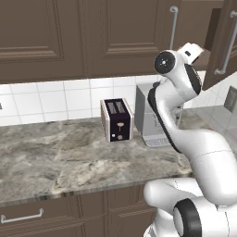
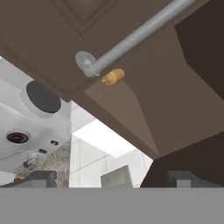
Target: Open the cabinet, retrieve the rolling pin, and place it next to the meat on the cutting board to prepare for tenderizing.
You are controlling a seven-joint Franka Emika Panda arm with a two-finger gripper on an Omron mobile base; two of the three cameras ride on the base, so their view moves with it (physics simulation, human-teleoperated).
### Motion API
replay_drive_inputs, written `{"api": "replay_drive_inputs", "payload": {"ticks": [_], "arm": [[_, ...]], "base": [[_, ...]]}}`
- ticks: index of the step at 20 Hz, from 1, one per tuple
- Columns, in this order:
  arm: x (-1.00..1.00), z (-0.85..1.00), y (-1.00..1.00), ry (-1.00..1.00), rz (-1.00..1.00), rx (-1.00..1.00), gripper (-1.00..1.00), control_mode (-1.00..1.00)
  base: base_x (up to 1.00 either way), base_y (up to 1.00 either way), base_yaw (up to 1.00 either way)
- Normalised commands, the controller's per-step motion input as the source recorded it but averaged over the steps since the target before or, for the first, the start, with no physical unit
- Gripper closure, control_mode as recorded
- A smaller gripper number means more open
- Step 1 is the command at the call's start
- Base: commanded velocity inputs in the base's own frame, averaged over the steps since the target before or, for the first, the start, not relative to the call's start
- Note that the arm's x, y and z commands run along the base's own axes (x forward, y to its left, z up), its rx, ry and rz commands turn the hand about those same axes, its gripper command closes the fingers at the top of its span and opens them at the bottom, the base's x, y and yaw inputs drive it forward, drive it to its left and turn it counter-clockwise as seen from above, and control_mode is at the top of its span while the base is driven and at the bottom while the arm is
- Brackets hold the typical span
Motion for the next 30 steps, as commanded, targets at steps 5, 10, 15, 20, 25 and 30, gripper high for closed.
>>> {"api": "replay_drive_inputs", "payload": {"ticks": [5, 10, 15, 20, 25, 30], "arm": [[0.17, 0.00, -0.38, 0.00, -0.03, -0.04, -1.00, -1.00], [0.01, 0.00, -0.42, 0.00, 0.00, 0.00, -1.00, -1.00], [-0.08, 0.00, -0.45, 0.00, 0.00, 0.00, -1.00, -1.00], [-0.41, 0.00, -0.51, 0.00, 0.00, 0.00, -1.00, -1.00], [-0.76, 0.00, -0.64, -0.02, -0.02, 0.00, -1.00, -1.00], [-0.83, 0.00, -0.71, -0.03, -0.04, 0.00, -1.00, -1.00]], "base": [[0.00, 0.00, 0.00], [0.00, 0.00, 0.00], [0.00, 0.00, 0.00], [0.00, 0.00, 0.00], [0.00, 0.00, 0.00], [0.00, 0.00, 0.00]]}}
